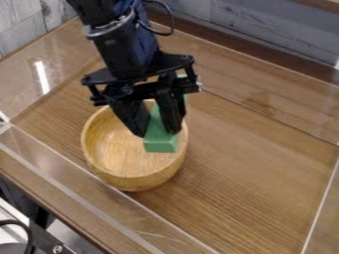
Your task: Put the green block in the brown bowl
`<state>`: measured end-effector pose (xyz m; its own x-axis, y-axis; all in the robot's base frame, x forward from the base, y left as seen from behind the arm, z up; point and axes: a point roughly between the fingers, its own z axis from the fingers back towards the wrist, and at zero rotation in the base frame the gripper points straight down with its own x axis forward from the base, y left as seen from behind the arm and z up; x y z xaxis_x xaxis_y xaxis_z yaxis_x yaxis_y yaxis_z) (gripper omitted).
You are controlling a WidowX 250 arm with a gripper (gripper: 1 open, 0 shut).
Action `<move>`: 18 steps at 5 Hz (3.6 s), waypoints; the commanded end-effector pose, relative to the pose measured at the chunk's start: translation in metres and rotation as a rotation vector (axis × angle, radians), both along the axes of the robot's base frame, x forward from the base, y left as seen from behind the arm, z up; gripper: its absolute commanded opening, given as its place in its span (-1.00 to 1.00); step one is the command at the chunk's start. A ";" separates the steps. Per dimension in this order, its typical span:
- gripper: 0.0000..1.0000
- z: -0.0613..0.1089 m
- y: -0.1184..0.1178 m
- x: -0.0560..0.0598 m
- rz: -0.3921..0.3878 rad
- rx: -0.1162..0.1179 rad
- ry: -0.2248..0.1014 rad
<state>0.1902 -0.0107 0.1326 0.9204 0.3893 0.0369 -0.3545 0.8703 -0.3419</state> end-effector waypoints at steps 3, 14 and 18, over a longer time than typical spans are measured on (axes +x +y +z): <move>-1.00 0.001 0.002 0.004 -0.015 0.005 -0.023; -1.00 -0.012 0.011 0.003 -0.040 0.031 -0.027; -1.00 -0.019 0.012 0.003 -0.030 0.032 -0.025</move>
